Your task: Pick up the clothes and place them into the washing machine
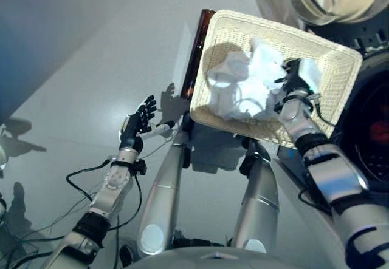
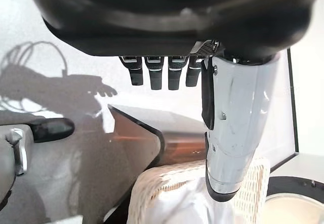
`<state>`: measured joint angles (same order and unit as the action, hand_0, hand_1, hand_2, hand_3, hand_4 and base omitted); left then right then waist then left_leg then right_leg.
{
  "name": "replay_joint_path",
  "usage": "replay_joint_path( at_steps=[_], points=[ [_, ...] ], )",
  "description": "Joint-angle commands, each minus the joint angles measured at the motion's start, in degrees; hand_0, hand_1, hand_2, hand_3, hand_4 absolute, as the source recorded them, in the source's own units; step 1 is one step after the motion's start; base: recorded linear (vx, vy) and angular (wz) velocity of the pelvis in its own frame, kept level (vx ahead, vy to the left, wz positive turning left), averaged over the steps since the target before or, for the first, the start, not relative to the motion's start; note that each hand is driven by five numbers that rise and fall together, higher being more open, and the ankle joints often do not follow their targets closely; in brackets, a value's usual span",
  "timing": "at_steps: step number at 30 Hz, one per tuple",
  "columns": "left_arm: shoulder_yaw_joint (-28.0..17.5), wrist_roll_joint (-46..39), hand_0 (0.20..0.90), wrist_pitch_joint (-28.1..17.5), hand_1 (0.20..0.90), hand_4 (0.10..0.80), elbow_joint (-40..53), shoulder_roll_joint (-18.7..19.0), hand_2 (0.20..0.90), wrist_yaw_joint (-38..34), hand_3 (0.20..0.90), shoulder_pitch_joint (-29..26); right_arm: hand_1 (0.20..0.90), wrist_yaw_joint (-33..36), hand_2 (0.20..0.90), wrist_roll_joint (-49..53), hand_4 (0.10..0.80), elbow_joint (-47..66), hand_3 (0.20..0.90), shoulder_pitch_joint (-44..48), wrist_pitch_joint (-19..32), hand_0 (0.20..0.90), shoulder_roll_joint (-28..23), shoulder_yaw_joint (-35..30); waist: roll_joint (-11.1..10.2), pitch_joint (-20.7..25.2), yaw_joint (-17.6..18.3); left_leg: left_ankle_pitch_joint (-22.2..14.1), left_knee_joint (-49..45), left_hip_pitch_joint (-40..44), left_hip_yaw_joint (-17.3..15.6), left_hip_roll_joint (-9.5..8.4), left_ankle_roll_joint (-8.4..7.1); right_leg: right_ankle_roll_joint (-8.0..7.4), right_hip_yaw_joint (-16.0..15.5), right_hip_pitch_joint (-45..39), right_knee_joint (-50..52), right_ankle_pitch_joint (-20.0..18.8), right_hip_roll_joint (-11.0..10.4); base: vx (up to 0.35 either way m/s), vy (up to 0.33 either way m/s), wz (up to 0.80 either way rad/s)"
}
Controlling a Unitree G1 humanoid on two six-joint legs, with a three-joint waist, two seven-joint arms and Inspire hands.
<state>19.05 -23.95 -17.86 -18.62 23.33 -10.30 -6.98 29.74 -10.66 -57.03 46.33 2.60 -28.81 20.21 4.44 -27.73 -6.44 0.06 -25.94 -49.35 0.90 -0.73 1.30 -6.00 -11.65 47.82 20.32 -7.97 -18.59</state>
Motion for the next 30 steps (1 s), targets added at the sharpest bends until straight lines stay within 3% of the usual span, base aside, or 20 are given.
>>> replay_joint_path(
  at_steps=[1, 11, 19, 30],
  points=[
    [-4.5, 2.0, 0.900, -3.0, 0.900, 0.800, 0.5, 1.8, 0.900, -1.4, 0.900, 4.8, 0.200, 0.8, 0.200, -0.5, 0.300, 9.4, 0.200, -7.5, 4.6, 0.200, -0.6, -1.0, -3.5, 3.8, 1.9, 3.0, 5.3, 0.8, 3.2, 4.14, -7.57, -5.30, 2.5, -5.0, -2.3, 0.1, -4.3, 0.061, -0.053, -0.01],
    [-5.4, 5.7, 0.900, -2.5, 0.900, 0.800, -8.3, 0.1, 0.900, -1.2, 0.900, 4.1, 0.200, -2.6, 0.200, -0.5, 0.300, 21.9, 0.200, -19.8, 7.6, 0.200, -0.3, -4.8, -6.9, 5.5, 3.3, 2.9, 10.1, 14.2, 3.0, 5.44, -7.73, -6.23, 0.3, -19.9, -9.0, -0.8, -3.5, 0.081, -0.030, -0.10],
    [-7.1, 8.0, 0.900, -2.2, 0.900, 0.800, -11.6, -0.2, 0.900, 0.5, 0.900, 5.7, 0.200, -6.1, 0.200, -1.3, 0.300, 25.7, 0.200, -26.4, 9.1, 0.200, -0.9, -7.4, -9.0, 9.5, 3.4, 3.7, 16.0, 25.1, 2.9, 6.68, -7.85, -7.13, -2.1, -31.2, -14.8, -1.3, -2.3, 0.114, -0.022, -0.02],
    [-7.8, 14.2, 0.900, -1.5, 0.900, 0.800, -15.5, -0.2, 0.900, 2.8, 0.900, 8.7, 0.200, -11.0, 0.200, -2.9, 0.300, 32.1, 0.200, -31.8, 10.8, 0.200, -5.8, -9.9, -10.7, 15.6, 3.2, 3.6, 21.3, 35.8, 1.5, 8.47, -7.85, -7.81, -3.1, -40.1, -17.9, -1.1, -0.4, 0.105, 0.000, -0.03]
  ],
)
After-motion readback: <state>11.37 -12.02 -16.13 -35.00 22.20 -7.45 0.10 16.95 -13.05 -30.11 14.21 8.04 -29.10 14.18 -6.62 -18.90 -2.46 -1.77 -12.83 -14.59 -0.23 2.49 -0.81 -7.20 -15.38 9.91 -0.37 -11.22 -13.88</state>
